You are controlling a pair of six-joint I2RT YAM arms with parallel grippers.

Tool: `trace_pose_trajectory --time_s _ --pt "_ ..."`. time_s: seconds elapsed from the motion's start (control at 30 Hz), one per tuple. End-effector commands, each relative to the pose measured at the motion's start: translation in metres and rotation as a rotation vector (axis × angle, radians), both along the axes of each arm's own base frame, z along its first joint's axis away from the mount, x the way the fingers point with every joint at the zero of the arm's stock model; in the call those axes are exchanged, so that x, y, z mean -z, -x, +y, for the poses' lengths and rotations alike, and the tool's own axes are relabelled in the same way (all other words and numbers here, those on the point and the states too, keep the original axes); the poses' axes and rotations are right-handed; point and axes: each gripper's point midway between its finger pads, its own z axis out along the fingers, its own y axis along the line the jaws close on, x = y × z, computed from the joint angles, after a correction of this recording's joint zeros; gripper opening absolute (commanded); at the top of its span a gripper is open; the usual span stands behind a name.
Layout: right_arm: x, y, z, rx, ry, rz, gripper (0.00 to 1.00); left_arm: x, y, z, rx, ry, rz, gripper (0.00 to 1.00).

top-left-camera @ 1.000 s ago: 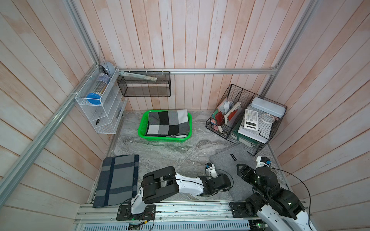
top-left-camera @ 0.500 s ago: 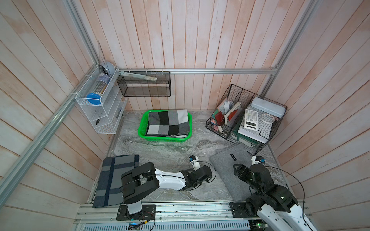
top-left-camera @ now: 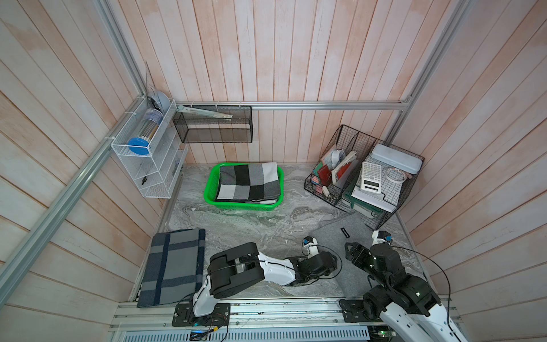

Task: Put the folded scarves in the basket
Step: Move the scarf to the center of the board.

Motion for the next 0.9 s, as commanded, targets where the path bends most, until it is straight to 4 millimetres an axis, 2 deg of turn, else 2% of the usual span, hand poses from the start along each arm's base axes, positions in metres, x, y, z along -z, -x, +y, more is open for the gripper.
trace_pose_trajectory --time_s 0.0,0.07,0.13,0.2,0.4,0.47,0.5,0.53,0.57,0.6,0.7,0.8,0.87 --pt "0.001 0.000 0.000 0.002 -0.008 -0.004 0.80 0.007 -0.002 -0.001 -0.005 -0.021 0.005 0.22" --pt "0.002 -0.001 0.001 -0.001 -0.011 -0.008 0.80 0.004 -0.008 0.006 -0.018 -0.038 -0.008 0.00" --pt "0.002 -0.002 0.003 -0.008 -0.012 -0.008 0.80 0.000 -0.017 0.020 -0.035 -0.061 -0.025 0.00" --pt "0.002 -0.003 0.005 -0.016 -0.009 -0.005 0.80 -0.008 -0.026 0.042 -0.067 -0.083 -0.053 0.00" --pt "0.008 -0.011 0.017 -0.063 -0.009 0.005 0.80 -0.026 -0.042 0.139 -0.113 -0.276 -0.126 0.00" --pt "0.014 -0.016 0.024 -0.082 -0.014 0.016 0.80 -0.029 -0.046 0.180 -0.123 -0.361 -0.130 0.00" --pt "0.016 -0.018 0.028 -0.093 -0.015 0.025 0.80 -0.028 -0.047 0.202 -0.124 -0.402 -0.126 0.05" --pt "0.018 -0.020 0.030 -0.103 -0.011 0.037 0.80 -0.028 -0.050 0.220 -0.130 -0.432 -0.120 0.22" --pt "0.020 -0.022 0.033 -0.114 -0.004 0.052 0.80 -0.027 -0.052 0.237 -0.129 -0.457 -0.104 0.59" --pt "0.022 -0.024 0.036 -0.128 0.005 0.068 0.80 -0.028 -0.057 0.258 -0.149 -0.482 -0.087 0.79" --pt "0.030 -0.026 0.044 -0.168 0.028 0.125 0.80 -0.045 -0.056 0.289 -0.178 -0.556 -0.116 0.96" --pt "0.041 -0.026 0.054 -0.207 0.028 0.171 0.80 -0.059 -0.052 0.301 -0.217 -0.534 -0.126 0.98" --pt "0.050 -0.024 0.060 -0.228 0.031 0.196 0.79 -0.060 -0.046 0.301 -0.236 -0.468 -0.109 0.98"
